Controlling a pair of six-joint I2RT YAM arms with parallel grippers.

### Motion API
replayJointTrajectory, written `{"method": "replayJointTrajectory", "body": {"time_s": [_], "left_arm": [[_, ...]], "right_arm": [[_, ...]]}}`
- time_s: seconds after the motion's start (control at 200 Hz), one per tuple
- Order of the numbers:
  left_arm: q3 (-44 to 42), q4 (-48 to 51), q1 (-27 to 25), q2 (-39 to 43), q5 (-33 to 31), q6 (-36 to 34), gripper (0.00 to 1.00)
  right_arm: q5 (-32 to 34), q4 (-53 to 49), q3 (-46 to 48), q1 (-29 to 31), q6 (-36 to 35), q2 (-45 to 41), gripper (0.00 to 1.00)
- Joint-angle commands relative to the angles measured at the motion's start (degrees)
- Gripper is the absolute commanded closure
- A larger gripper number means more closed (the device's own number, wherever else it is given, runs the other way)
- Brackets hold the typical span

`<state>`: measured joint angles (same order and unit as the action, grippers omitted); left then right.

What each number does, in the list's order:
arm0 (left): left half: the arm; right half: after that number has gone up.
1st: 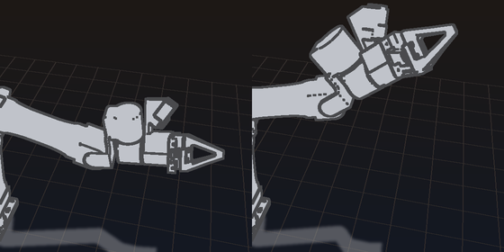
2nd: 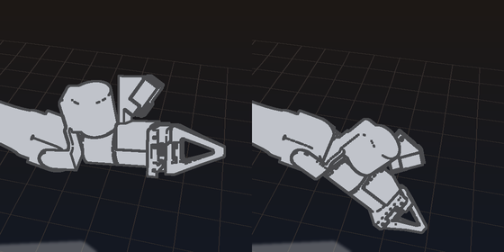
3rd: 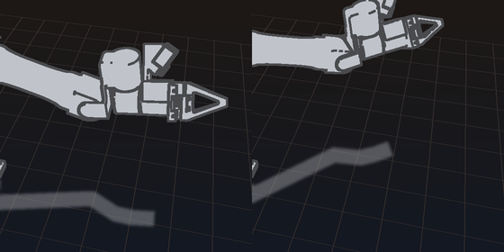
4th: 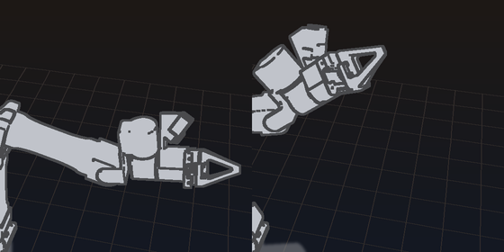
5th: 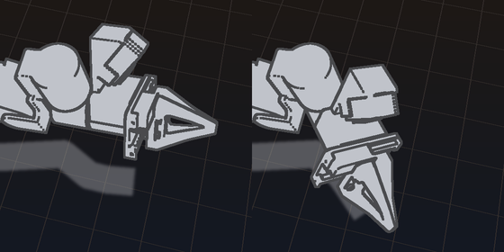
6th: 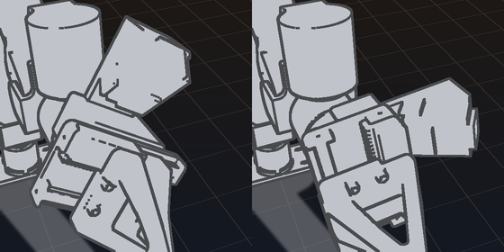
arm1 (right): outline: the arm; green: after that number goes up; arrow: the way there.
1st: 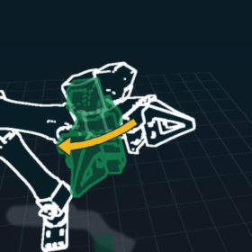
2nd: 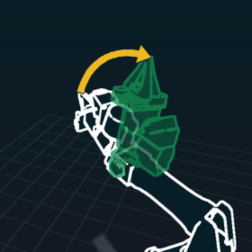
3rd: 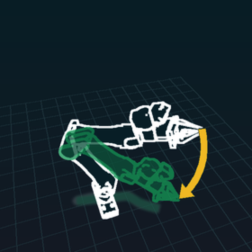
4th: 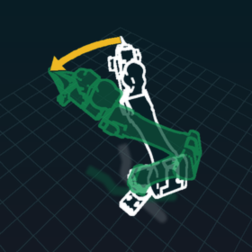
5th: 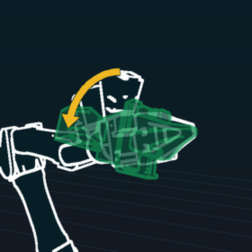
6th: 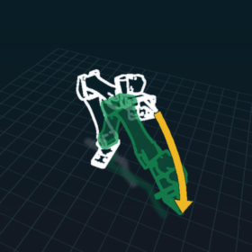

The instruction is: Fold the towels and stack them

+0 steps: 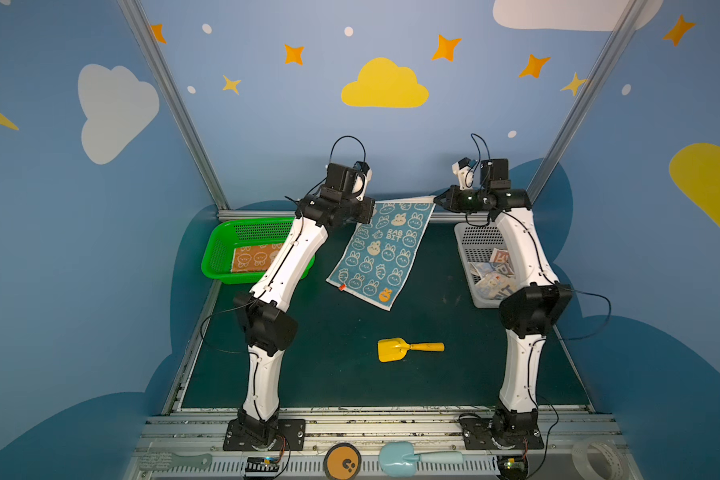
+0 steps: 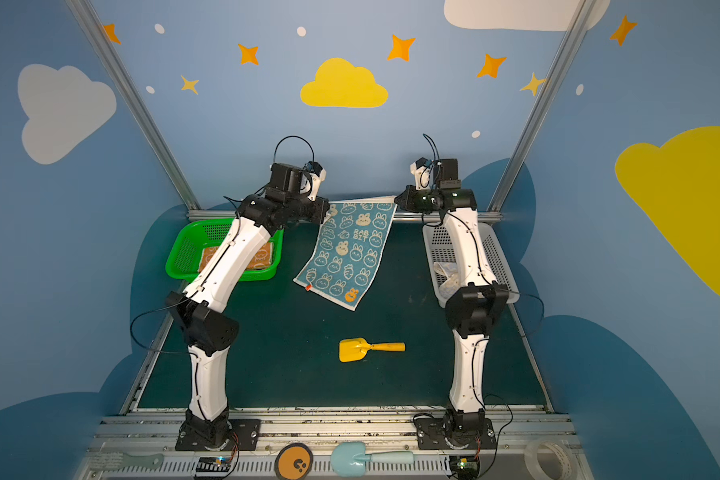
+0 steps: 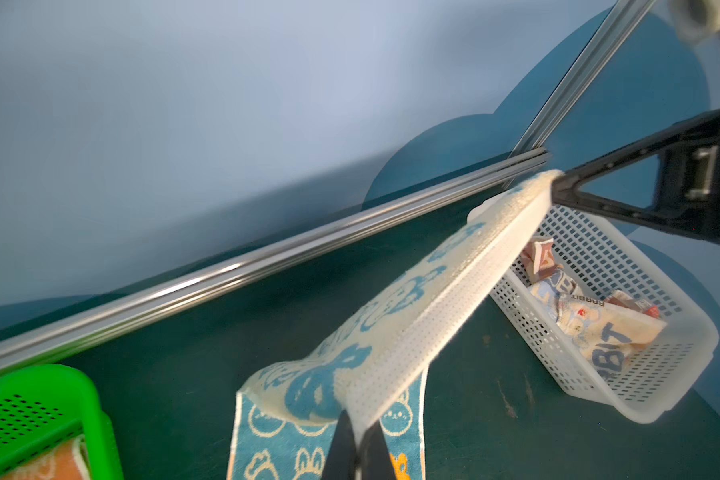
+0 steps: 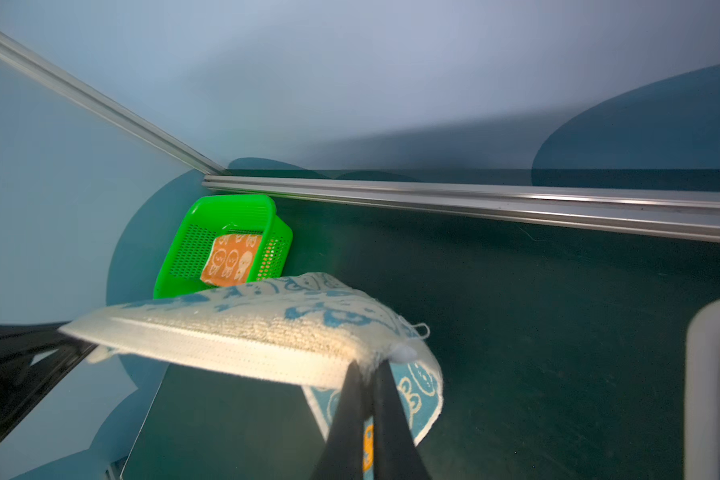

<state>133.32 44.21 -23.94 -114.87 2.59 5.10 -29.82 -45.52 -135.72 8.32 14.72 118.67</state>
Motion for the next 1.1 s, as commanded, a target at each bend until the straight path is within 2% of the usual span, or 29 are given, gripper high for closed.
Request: {"method": "replayJointTrajectory", "body": {"time_s": [0.0,0.205,0.37,0.516,0.641,0.771,1.091], "left_arm": [[-4.85,-2.09,1.62,13.91,-4.79,-2.63,0.97],[-20.08,-10.36,0.04,31.17,-2.33,-1.94,0.97],[-27.3,-12.46,-1.84,39.54,-2.11,-0.9,0.97],[-30.14,-13.21,-2.15,43.15,-2.14,0.07,0.97],[-30.05,-13.91,-2.1,42.96,-3.57,-0.58,0.97],[-28.35,-14.5,-1.05,39.13,-4.96,-1.5,0.97],[-25.04,-18.05,5.63,25.73,-0.76,-0.44,0.97]], "right_arm": [[5.23,3.77,3.69,-1.14,-0.84,-10.59,1.0],[4.33,2.88,8.75,0.46,-0.9,-21.5,1.0],[4.72,4.52,14.69,2.02,-0.97,-29.74,1.0],[4.96,6.62,18.66,2.58,-0.61,-34.92,1.0],[4.6,7.37,19.37,2.76,-0.49,-35.1,1.0],[5.19,8.02,19.1,2.76,-0.05,-31.86,1.0],[5.83,7.78,13.79,2.58,-0.3,-18.09,1.0]]}}
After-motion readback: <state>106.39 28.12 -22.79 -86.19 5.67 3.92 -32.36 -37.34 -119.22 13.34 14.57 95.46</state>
